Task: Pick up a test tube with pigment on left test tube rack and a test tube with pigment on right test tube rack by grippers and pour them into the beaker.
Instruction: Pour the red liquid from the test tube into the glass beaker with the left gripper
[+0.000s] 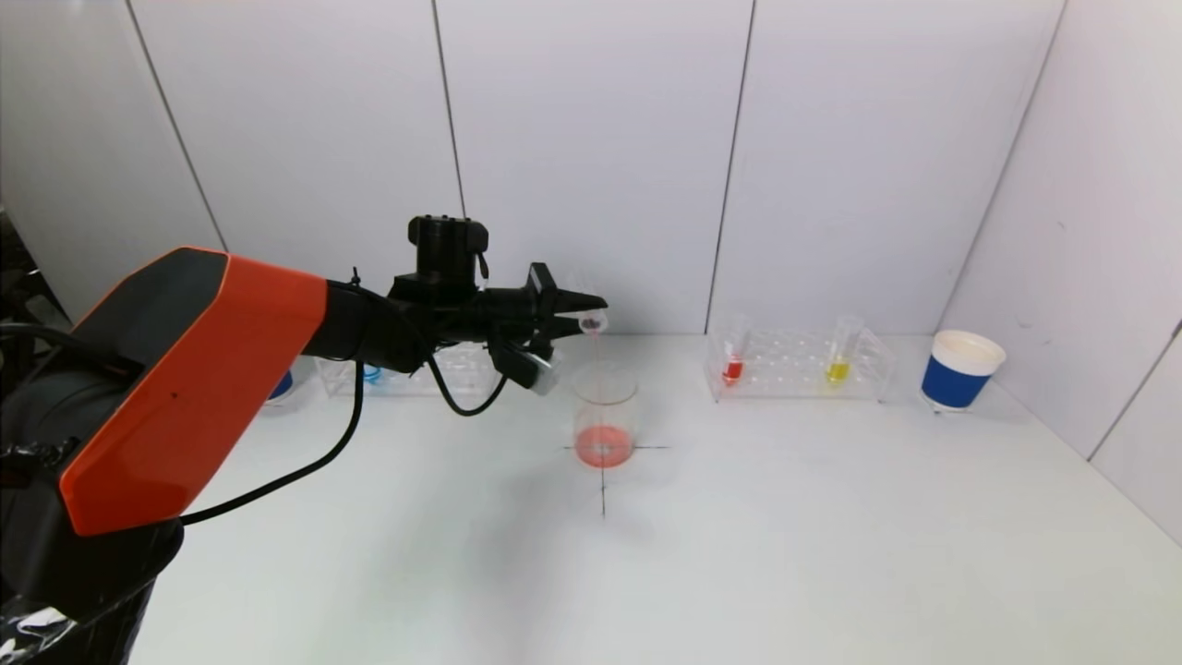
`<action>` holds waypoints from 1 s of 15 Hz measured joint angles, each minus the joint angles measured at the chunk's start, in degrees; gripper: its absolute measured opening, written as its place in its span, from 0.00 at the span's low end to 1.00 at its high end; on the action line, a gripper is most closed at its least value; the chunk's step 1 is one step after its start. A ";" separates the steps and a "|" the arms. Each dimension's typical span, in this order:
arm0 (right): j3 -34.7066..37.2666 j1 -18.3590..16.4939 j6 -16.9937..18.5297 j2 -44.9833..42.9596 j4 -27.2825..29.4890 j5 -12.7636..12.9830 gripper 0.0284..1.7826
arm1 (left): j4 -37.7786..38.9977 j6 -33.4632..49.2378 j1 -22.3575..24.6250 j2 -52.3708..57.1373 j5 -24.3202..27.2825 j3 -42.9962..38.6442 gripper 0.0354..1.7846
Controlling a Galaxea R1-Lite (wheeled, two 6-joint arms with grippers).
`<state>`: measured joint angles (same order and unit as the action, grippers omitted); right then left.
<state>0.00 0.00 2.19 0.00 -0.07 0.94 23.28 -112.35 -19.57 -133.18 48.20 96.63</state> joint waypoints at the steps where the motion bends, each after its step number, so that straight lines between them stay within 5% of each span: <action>1: 0.00 0.00 0.00 0.00 0.00 0.00 0.99 | 0.00 -0.35 0.00 0.07 -0.05 0.00 0.23; 15: 0.00 0.00 0.00 0.00 0.00 0.02 0.99 | 0.67 -1.82 -0.63 1.24 -0.88 -0.61 0.23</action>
<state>0.00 0.00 2.19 0.00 -0.07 0.96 23.95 -114.16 -20.20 -131.94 47.32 96.03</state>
